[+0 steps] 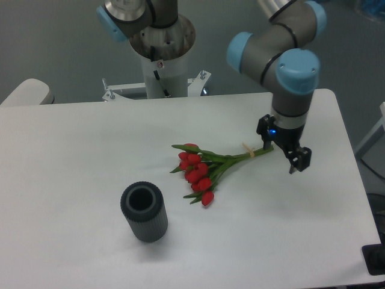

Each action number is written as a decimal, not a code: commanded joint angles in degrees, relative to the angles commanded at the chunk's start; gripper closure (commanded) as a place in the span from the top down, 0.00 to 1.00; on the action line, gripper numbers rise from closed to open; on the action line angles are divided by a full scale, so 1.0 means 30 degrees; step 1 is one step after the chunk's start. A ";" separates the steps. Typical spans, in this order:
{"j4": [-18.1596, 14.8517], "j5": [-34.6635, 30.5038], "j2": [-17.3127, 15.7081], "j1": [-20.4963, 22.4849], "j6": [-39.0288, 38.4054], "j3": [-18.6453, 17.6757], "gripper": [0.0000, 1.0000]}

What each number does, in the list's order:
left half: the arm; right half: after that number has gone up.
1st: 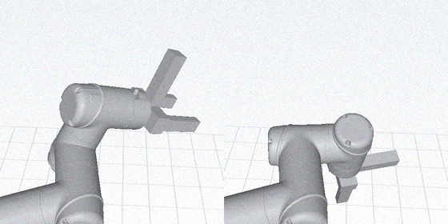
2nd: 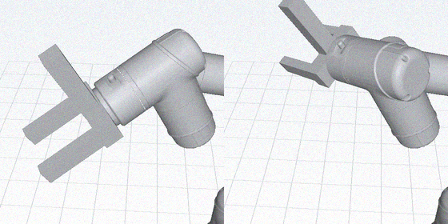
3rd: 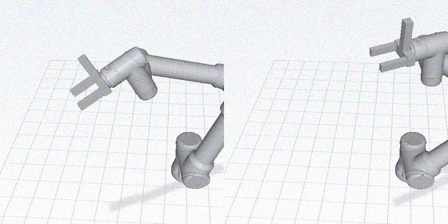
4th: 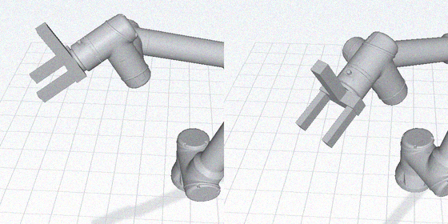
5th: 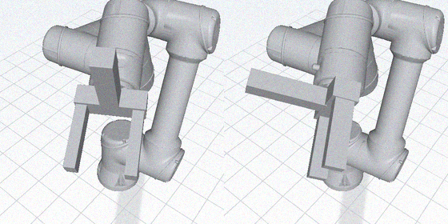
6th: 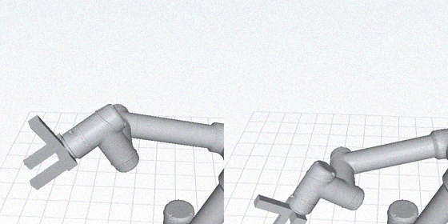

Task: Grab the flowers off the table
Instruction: 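Move the gripper over the tied stems of the red tulip bouquet, then lower the gripper onto the stems just below the tulip heads and close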

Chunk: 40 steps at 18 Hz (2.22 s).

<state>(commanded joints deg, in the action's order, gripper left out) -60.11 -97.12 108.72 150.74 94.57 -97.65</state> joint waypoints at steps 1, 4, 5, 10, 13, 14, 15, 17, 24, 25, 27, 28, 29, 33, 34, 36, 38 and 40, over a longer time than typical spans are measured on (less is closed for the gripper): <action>-0.0119 0.0088 -0.0029 -0.0118 -0.0059 -0.0087 1.00; -0.0033 0.1926 0.0058 -0.0149 -0.0584 -0.0906 1.00; 0.0026 0.2572 0.0059 -0.0033 -0.0703 -0.1112 1.00; 0.0202 0.2989 0.0000 -0.0002 -0.0791 -0.2195 1.00; 0.1163 0.3047 0.0000 0.0086 -0.0733 -0.3074 1.00; 0.1865 0.3019 0.0029 0.0086 -0.0733 -0.3337 1.00; 0.2336 0.3018 0.0029 0.0086 -0.0704 -0.3659 1.00; 0.2575 0.3018 0.0029 0.0086 -0.0704 -0.4012 1.00; 0.4009 0.3487 0.0088 -0.0002 -0.0791 -0.5389 1.00; 0.4330 0.3719 0.0146 -0.0031 -0.0792 -0.5507 1.00; 0.4801 0.3985 0.0234 -0.0003 -0.0996 -0.5741 1.00; 0.4918 0.3985 0.0292 -0.0060 -0.1055 -0.5771 1.00; 0.5006 0.3985 0.0322 -0.0090 -0.1113 -0.5801 1.00; 0.5591 0.4015 0.0703 -0.0207 -0.1436 -0.5830 1.00; 0.5622 0.4015 0.0732 -0.0207 -0.1436 -0.5772 0.96; 0.5622 0.4044 0.0732 -0.0207 -0.1407 -0.5597 0.55; 0.5622 0.4365 0.0761 -0.0237 -0.1262 -0.5509 0.38; 0.5622 0.4366 0.0762 -0.0207 -0.1173 -0.5421 0.31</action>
<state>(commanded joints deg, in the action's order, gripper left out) -43.24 -84.02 111.01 150.12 91.05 -113.91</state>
